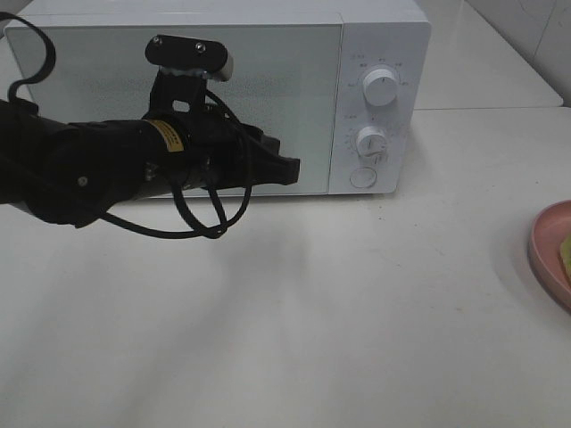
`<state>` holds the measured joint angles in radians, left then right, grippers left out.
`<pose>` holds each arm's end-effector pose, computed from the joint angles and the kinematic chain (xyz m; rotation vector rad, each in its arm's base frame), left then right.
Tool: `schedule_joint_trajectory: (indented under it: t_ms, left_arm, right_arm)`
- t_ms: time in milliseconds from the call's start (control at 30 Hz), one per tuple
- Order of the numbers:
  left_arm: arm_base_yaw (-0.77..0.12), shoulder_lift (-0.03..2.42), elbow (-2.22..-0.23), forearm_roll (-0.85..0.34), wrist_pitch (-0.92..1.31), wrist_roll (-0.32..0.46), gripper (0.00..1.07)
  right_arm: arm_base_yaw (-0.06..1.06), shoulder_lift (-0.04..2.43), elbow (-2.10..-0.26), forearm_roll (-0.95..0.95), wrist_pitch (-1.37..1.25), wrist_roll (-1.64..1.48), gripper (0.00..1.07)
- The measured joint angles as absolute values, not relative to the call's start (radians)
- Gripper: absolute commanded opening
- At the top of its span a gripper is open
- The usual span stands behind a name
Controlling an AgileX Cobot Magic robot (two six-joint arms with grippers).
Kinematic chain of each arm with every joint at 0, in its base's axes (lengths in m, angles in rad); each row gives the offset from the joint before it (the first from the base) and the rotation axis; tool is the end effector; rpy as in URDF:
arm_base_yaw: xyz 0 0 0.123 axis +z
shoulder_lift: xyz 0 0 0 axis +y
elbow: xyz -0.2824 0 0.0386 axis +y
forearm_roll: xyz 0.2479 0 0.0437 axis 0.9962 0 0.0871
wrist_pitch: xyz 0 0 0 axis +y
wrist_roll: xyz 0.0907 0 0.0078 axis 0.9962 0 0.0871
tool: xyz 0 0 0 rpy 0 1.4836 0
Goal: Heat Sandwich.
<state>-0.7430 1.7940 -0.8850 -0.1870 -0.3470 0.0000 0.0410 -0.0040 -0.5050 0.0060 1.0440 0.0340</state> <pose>0.2745 -0.2444 0.1790 0.5455 2.0160 -0.5025 -0.0054 0.0003 0.2799 -0.0073 2.0190 0.0548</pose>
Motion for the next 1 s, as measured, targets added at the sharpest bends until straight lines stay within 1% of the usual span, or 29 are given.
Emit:
schedule_joint_trajectory:
  t_ms: [33, 67, 100, 167, 267, 300, 433, 500, 600, 667, 767, 800, 833, 867, 933, 967, 1000]
  left_arm:
    - [-0.743, 1.781, -0.883, -0.186, -0.302, 0.0, 0.92]
    - [-0.743, 1.769, -0.883, -0.185, -0.256, 0.0, 1.05]
    - [-0.743, 1.745, -0.883, -0.185, -0.168, 0.0, 1.04]
    - [-0.743, 1.737, -0.883, -0.185, -0.133, 0.0, 1.03]
    - [-0.743, 1.695, -0.883, -0.184, 0.009, 0.0, 1.03]
    - [-0.743, 1.695, -0.883, -0.184, 0.009, 0.0, 1.03]
    - [-0.743, 1.652, -0.883, -0.183, 0.148, 0.0, 1.03]
    - [-0.743, 1.645, -0.883, -0.183, 0.174, 0.0, 1.03]
    - [-0.74, 1.606, -0.883, -0.183, 0.312, 0.0, 1.03]
    - [-0.736, 1.595, -0.883, -0.183, 0.336, 0.0, 1.03]
    - [-0.676, 1.563, -0.887, -0.183, 0.455, 0.0, 1.03]
    - [-0.676, 1.563, -0.887, -0.183, 0.455, 0.0, 1.03]
    - [-0.658, 1.558, -0.889, -0.183, 0.481, 0.0, 1.03]
    - [-0.607, 1.544, -0.894, -0.183, 0.545, 0.0, 1.03]
    - [-0.553, 1.525, -0.897, -0.183, 0.6, 0.0, 1.03]
    - [-0.553, 1.525, -0.897, -0.183, 0.6, 0.0, 1.03]
    - [-0.502, 1.506, -0.898, -0.183, 0.644, 0.0, 1.03]
  right_arm:
    - [0.041, -0.004, -0.505, 0.006, 1.044, 0.034, 0.76]
    - [0.041, -0.004, -0.505, 0.006, 1.044, 0.034, 0.76]
    - [0.041, -0.004, -0.505, 0.006, 1.044, 0.034, 0.76]
    - [0.041, -0.004, -0.505, 0.006, 1.044, 0.034, 0.76]
    - [0.041, -0.004, -0.505, 0.006, 1.044, 0.034, 0.76]
    - [0.041, -0.004, -0.505, 0.006, 1.044, 0.034, 0.76]
    - [0.041, -0.004, -0.505, 0.006, 1.044, 0.034, 0.76]
    - [0.041, -0.004, -0.505, 0.006, 1.044, 0.034, 0.76]
    - [0.041, -0.004, -0.505, 0.006, 1.044, 0.034, 0.76]
    - [0.041, -0.004, -0.505, 0.006, 1.044, 0.034, 0.76]
    - [0.041, -0.004, -0.505, 0.006, 1.044, 0.034, 0.76]
    - [0.041, -0.004, -0.505, 0.006, 1.044, 0.034, 0.76]
    - [0.041, -0.004, -0.505, 0.006, 1.044, 0.034, 0.76]
    - [0.041, -0.004, -0.505, 0.006, 1.044, 0.034, 0.76]
    - [0.041, -0.004, -0.505, 0.006, 1.044, 0.034, 0.76]
    - [0.041, -0.004, -0.505, 0.006, 1.044, 0.034, 0.76]
    - [0.041, -0.004, -0.505, 0.006, 1.044, 0.034, 0.76]
